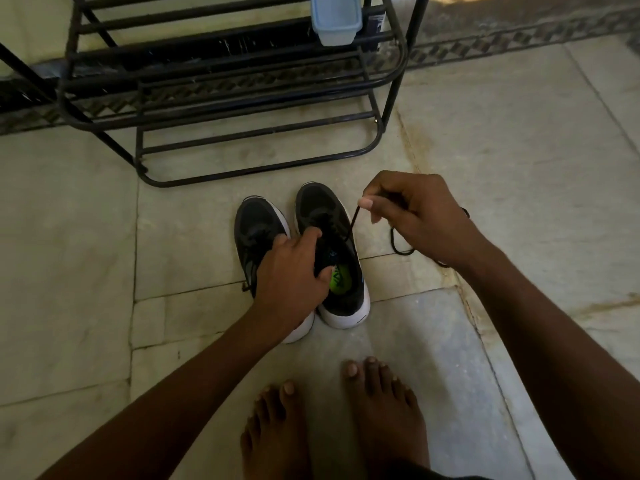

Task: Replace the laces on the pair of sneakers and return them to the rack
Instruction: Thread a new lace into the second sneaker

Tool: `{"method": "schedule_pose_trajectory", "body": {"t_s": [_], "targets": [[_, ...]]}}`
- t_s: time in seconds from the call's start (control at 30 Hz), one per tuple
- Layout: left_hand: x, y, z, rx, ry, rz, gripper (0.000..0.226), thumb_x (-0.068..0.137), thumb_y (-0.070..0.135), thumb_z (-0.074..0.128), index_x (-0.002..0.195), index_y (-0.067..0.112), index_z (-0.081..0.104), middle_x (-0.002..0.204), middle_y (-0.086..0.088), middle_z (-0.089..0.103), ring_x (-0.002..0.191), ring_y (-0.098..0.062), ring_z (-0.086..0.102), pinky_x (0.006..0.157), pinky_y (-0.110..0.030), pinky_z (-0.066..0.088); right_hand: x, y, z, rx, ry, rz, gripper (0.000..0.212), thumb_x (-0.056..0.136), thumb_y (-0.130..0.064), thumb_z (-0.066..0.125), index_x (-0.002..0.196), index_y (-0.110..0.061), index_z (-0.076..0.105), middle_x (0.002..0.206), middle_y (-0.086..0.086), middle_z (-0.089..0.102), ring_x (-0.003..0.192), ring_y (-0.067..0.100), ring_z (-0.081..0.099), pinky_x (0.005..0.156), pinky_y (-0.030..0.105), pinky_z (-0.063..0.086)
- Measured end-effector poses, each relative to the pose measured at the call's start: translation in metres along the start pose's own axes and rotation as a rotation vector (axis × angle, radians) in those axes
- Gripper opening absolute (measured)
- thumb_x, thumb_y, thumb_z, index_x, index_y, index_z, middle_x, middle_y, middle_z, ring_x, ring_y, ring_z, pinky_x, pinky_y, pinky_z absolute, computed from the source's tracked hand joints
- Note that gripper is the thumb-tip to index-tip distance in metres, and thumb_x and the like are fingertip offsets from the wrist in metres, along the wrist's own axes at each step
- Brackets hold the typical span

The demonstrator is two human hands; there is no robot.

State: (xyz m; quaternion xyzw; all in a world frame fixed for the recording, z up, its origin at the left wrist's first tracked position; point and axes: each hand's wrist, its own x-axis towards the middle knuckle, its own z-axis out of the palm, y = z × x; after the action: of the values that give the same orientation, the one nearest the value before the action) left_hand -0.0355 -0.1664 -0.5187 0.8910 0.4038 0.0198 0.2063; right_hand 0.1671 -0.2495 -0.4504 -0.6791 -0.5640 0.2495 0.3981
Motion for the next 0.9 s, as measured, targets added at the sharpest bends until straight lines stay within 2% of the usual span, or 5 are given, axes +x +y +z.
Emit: {"method": "schedule_pose_trajectory", "body": {"t_s": [0.2, 0.43, 0.53, 0.6, 0.9], "targets": [[0.000, 0.000, -0.021, -0.267, -0.095, -0.079, 0.041, 0.088, 0.023, 0.080, 0.124, 0.023, 0.061, 0.086, 0.008, 0.066, 0.078, -0.002, 0.060, 0.070, -0.015, 0.044, -0.001, -0.007, 0.003, -0.091, -0.028, -0.040, 0.017, 0.101, -0.018, 0.062, 0.109, -0.012, 0.076, 0.076, -0.003, 0.071, 0.070, 0.012, 0.067, 0.067, 0.024, 0.053], [0.006, 0.011, -0.083, -0.586, 0.031, 0.069, 0.003, 0.090, 0.021, 0.078, 0.093, 0.020, 0.079, 0.072, 0.009, 0.071, 0.059, 0.002, 0.060, 0.056, -0.010, 0.043, -0.004, -0.024, -0.007, 0.388, -0.053, 0.067, 0.018, 0.101, -0.001, 0.056, 0.105, 0.000, 0.074, 0.077, 0.014, 0.072, 0.066, 0.025, 0.066, 0.063, 0.032, 0.054], [0.010, 0.014, -0.107, -0.806, -0.014, 0.155, 0.007, 0.092, 0.013, 0.075, 0.097, 0.011, 0.079, 0.080, -0.002, 0.077, 0.071, -0.010, 0.071, 0.069, -0.024, 0.058, -0.004, -0.029, -0.013, 0.585, -0.077, 0.109, 0.032, 0.102, 0.006, 0.039, 0.107, 0.010, 0.069, 0.090, 0.026, 0.073, 0.076, 0.041, 0.068, 0.072, 0.044, 0.054], [0.011, 0.015, -0.118, -0.903, -0.049, 0.193, 0.012, 0.097, 0.010, 0.067, 0.103, 0.005, 0.077, 0.082, -0.006, 0.077, 0.072, -0.008, 0.071, 0.070, -0.018, 0.055, -0.005, -0.030, -0.018, 0.654, -0.119, 0.130, 0.039, 0.094, 0.013, 0.032, 0.110, 0.013, 0.067, 0.097, 0.030, 0.073, 0.084, 0.048, 0.070, 0.078, 0.048, 0.055], [0.014, 0.009, -0.134, -0.911, -0.194, 0.271, 0.034, 0.104, -0.006, 0.046, 0.124, 0.008, 0.069, 0.105, -0.007, 0.077, 0.053, -0.011, 0.045, 0.054, -0.021, 0.038, -0.003, -0.039, -0.032, 0.504, -0.144, 0.186, 0.030, 0.094, 0.020, 0.049, 0.112, 0.007, 0.069, 0.099, 0.018, 0.077, 0.093, 0.034, 0.076, 0.083, 0.038, 0.062]]}}
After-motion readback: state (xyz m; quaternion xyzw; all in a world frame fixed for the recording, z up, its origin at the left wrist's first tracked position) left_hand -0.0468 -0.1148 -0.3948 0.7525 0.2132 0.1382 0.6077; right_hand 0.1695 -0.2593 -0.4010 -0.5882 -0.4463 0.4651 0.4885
